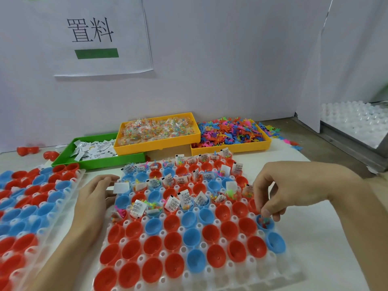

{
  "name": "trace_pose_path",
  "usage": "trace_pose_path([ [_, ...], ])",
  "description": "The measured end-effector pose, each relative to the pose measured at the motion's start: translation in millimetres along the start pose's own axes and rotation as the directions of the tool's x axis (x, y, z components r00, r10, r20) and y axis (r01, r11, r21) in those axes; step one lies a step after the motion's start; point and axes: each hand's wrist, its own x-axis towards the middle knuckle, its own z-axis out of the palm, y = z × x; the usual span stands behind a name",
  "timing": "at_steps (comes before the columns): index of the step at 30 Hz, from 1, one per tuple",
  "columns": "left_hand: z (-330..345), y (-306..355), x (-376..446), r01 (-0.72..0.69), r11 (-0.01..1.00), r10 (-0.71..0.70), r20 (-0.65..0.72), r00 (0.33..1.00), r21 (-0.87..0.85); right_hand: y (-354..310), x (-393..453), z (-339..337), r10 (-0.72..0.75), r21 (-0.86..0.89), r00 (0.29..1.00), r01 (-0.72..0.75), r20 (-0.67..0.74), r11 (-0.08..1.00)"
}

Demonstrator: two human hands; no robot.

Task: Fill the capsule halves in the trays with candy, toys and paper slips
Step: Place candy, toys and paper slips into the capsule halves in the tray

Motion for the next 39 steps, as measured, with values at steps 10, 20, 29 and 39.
trace_pose_path([
  [10, -1.3, -2.3, 2.3, -0.005, 1.000, 0.006, 0.004, 1.000, -0.011, -4.1, 2.7, 3.0, 0.002, -0.162, 1.000, -0.003, -0.005, 0.987],
  [20, -0.1, -0.3, 0.0, -0.012, 1.000, 0.012, -0.001, 1.000, -0.003, -5.3, 0.3, 0.9, 0.029, -0.122, 1.000, -0.030, -0.010, 0.992],
  [29, -0.7, -1.1, 1.6, -0.010, 1.000, 0.010, -0.004, 1.000, 0.001, -6.7, -1.2, 2.3, 0.052, -0.095, 0.999, -0.052, -0.008, 0.994],
  [39, 0.3, -0.6, 1.1, -0.011, 1.000, 0.011, -0.011, 1.000, -0.007, -7.7, -4.8, 1.7, 0.062, -0.050, 0.998, -0.060, 0.027, 0.997],
])
